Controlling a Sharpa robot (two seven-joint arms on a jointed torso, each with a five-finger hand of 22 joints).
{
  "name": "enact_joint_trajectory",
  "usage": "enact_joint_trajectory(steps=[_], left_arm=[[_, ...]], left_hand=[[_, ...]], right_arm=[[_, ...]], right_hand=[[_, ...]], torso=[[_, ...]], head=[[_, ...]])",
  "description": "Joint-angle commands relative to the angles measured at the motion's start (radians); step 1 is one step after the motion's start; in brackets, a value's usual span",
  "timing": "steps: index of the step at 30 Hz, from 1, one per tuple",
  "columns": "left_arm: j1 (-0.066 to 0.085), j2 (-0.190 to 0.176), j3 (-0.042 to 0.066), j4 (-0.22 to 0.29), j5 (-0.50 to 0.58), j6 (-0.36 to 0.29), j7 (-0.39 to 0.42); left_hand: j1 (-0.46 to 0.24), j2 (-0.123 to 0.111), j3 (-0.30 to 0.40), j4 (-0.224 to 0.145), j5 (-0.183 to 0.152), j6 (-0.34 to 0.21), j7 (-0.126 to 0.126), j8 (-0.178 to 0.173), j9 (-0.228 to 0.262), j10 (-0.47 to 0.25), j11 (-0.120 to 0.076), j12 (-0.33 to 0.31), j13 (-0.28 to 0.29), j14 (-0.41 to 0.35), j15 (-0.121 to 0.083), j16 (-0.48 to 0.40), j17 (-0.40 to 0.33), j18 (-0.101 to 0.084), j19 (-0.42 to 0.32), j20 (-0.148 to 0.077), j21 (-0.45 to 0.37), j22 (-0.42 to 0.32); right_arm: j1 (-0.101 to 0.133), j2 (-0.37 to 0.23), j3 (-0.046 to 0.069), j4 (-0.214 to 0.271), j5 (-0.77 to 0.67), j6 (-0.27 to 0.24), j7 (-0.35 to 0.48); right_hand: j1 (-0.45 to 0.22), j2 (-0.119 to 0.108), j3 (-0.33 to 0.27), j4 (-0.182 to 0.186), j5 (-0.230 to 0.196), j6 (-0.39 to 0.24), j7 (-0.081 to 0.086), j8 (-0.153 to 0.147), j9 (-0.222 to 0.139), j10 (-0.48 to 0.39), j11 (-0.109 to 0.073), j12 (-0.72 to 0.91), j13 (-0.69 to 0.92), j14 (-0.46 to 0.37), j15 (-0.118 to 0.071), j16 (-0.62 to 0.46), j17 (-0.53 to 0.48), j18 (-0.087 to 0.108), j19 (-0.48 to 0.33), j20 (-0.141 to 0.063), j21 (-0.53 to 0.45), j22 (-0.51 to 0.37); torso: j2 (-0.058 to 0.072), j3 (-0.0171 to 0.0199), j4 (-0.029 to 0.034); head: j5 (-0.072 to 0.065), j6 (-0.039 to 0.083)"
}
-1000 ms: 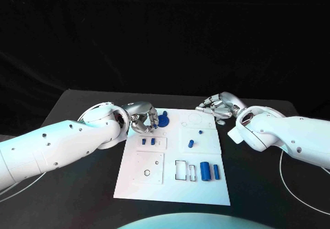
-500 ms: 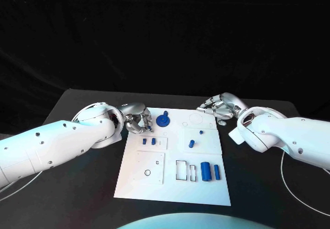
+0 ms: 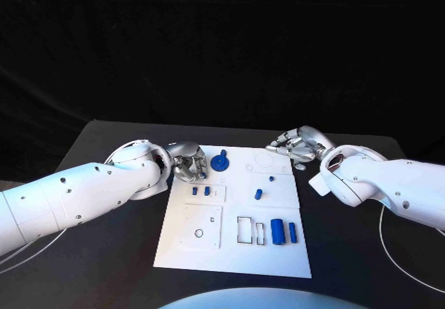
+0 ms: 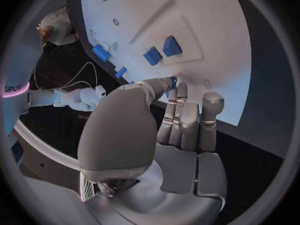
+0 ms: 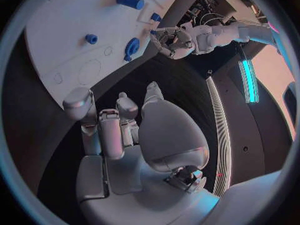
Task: Assemble the parts on the task board
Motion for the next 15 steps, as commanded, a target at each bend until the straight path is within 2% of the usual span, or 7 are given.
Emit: enact_joint_trajectory(steps=[1,9,15], left_arm=[[0.000,0.006,0.000,-0.005,-0.014,0.010,0.005],[0.000,0.015,-0.002,-0.016,-0.017,0.025,0.002],[0.000,0.021,-0.003,-0.019,-0.017,0.040,0.000]], left_hand=[[-0.007,0.000,-0.005,0.001,-0.004,0.008,0.001,-0.003,0.001,0.006,0.001,-0.003,0.000,0.006,0.002,0.004,0.001,-0.011,0.000,0.005,-0.003,-0.001],[-0.006,0.000,-0.005,0.001,-0.004,0.008,0.000,-0.003,0.001,0.007,0.000,-0.004,0.000,0.006,0.002,0.004,0.000,-0.011,0.001,0.004,-0.003,0.000],[-0.005,0.000,-0.005,0.000,-0.005,0.008,0.000,-0.004,0.001,0.007,0.000,-0.004,0.000,0.006,0.001,0.004,0.000,-0.011,0.000,0.004,-0.004,-0.001]], right_arm=[[-0.001,0.000,0.000,0.001,-0.008,0.008,0.007],[-0.001,0.001,0.000,0.001,-0.008,0.008,0.008],[-0.001,0.001,0.000,0.001,-0.008,0.008,0.008]], right_hand=[[0.002,0.008,-0.006,-0.003,0.004,-0.009,0.000,0.005,-0.002,-0.002,0.000,0.005,0.001,0.038,-0.003,-0.002,0.001,0.011,0.006,0.002,-0.001,0.002],[0.006,0.014,-0.015,-0.002,0.008,-0.008,-0.001,0.009,-0.002,0.001,-0.001,0.009,0.003,0.039,-0.004,-0.002,0.002,0.011,0.006,0.001,-0.002,0.002],[0.006,0.014,-0.015,-0.002,0.008,-0.008,-0.001,0.009,-0.002,0.001,-0.001,0.009,0.003,0.039,-0.004,-0.002,0.002,0.011,0.006,0.001,-0.002,0.002]], torso=[[0.001,0.0001,0.0003],[-0.001,0.0000,0.0018],[-0.001,-0.0001,0.0003]], head=[[-0.001,-0.002],[-0.002,-0.006],[-0.001,-0.007]])
